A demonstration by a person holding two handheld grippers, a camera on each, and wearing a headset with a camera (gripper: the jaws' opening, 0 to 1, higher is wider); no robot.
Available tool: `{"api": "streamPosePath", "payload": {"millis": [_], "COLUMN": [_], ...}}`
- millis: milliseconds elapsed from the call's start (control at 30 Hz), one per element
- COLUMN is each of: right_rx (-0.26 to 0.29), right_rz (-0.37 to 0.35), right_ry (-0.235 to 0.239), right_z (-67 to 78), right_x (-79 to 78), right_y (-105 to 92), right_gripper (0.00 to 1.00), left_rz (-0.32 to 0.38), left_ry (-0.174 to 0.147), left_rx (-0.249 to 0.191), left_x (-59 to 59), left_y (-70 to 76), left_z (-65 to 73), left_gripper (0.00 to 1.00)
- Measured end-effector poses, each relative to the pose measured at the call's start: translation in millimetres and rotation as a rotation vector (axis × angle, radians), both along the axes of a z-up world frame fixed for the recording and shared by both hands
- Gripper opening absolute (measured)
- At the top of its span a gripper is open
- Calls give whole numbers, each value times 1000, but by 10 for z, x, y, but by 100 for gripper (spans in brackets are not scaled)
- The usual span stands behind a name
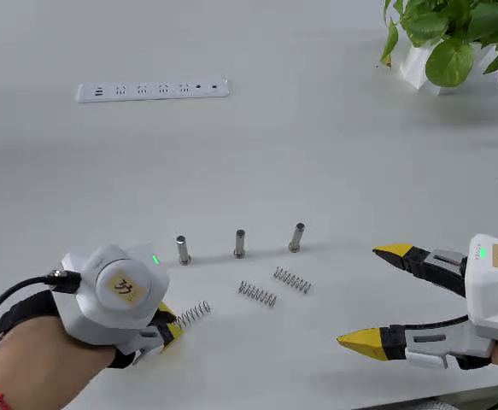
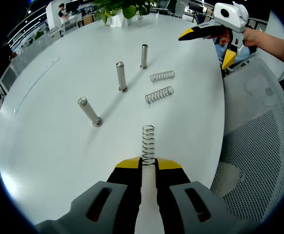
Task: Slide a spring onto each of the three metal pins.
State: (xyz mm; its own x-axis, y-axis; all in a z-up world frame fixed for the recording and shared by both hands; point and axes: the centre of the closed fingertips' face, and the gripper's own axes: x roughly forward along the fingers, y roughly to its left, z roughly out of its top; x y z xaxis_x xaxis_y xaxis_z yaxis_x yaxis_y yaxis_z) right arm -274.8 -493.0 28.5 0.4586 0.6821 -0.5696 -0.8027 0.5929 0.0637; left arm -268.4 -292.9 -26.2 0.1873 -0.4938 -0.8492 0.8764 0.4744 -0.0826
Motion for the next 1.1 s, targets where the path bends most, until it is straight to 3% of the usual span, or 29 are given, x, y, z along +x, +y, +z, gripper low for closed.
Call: {"api": "streamPosePath", "payload": {"millis": [300,533,733,1100], "right_rx": [1,31,111,228], "right_rz": [9,34,38,72], "right_ry": [-1,-5,21,87], "right_z": [49,170,306,416], "right_x": [-8,-17,-20,-29], "right_y": [48,216,446,921], "right_gripper": [79,74,68,49], "left_rz": [28,51,63,78], "left_ry": [-8,-14,-23,-45], "left_rx": [-57,-106,-145,-222], "left_x": [-38,-62,-83,-103], "left_y": [-6,-14,-56,-157], "left_z": [110,224,325,501], "left_gripper": [7,7,7,7]}}
